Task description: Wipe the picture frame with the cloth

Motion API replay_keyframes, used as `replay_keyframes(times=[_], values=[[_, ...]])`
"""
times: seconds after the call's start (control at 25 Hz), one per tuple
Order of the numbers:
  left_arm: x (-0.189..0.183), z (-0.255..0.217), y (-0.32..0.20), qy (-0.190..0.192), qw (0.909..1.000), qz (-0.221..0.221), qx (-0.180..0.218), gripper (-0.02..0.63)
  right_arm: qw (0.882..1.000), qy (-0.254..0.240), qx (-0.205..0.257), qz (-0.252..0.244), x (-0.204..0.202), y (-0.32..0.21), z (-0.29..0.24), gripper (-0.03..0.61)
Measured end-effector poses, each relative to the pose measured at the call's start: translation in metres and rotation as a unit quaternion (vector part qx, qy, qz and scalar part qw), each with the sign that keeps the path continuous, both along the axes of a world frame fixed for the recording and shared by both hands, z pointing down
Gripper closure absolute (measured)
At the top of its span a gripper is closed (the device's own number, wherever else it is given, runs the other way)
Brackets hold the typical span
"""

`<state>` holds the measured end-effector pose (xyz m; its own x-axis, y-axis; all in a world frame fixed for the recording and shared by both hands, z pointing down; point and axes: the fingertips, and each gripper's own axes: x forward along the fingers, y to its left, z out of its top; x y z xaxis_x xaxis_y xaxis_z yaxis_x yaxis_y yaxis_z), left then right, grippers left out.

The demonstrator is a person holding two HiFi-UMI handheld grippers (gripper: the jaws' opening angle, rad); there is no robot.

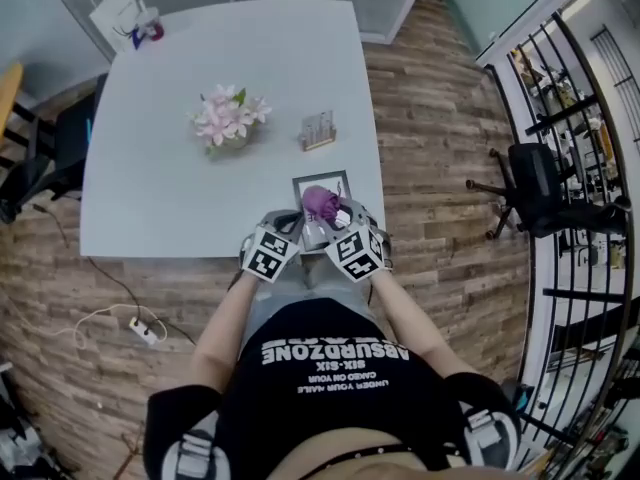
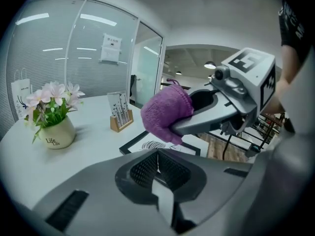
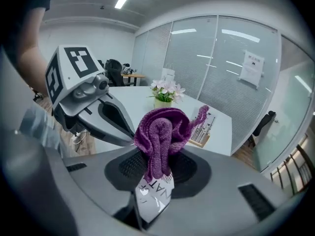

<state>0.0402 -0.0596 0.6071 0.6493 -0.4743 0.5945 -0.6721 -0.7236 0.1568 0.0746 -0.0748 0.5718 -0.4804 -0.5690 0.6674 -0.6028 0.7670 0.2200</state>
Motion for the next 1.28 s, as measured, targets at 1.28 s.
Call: replay_keyframes(times=[1.28], values=[[0.004, 0.074, -0.015, -0.016, 0.9923, 0.023, -0.121, 0.597, 0.976, 0.152, -0.039, -0.153, -0.018, -0.056, 0.105, 0.463]])
